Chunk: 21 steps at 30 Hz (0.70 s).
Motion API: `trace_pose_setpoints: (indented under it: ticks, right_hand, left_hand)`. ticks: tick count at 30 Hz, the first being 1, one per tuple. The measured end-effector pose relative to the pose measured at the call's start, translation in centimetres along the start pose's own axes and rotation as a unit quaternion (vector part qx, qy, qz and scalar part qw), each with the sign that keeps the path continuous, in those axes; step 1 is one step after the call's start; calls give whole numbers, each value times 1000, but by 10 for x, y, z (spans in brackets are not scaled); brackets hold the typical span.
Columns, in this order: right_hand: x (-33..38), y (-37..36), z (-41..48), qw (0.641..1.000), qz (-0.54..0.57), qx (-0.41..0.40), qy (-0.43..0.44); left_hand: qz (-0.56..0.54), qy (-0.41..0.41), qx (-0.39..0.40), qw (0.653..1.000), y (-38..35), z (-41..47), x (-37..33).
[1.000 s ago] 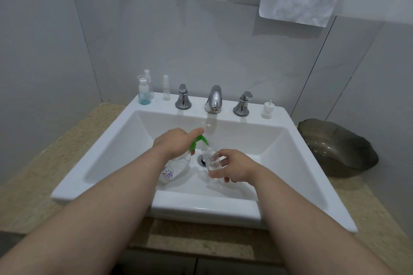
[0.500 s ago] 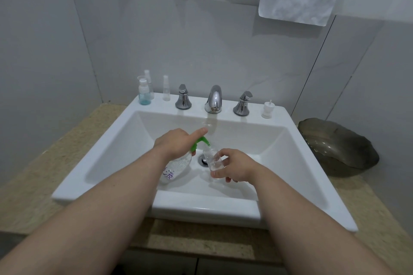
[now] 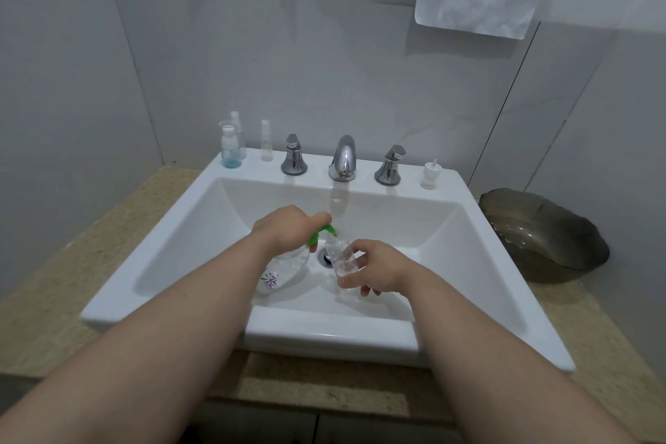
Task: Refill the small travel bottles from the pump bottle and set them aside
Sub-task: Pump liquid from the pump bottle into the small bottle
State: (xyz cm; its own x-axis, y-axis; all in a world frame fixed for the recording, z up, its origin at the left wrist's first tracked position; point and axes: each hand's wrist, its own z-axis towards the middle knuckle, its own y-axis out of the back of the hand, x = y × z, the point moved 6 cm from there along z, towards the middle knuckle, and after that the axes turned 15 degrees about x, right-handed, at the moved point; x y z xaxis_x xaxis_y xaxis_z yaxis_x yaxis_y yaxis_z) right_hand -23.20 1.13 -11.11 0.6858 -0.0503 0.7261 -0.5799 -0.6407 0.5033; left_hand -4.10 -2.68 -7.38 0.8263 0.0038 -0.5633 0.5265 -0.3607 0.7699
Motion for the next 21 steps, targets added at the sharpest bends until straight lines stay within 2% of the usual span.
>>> trace_pose_setpoints:
  ticks: [12, 21]
  right_hand:
    - [0, -1, 0, 1000, -1, 5, 3]
    - [1, 0, 0, 1000, 3, 0, 10]
  left_hand:
    - [12, -10, -14, 1000, 3, 1, 6]
    - [-24, -13, -19, 999, 4, -2, 10]
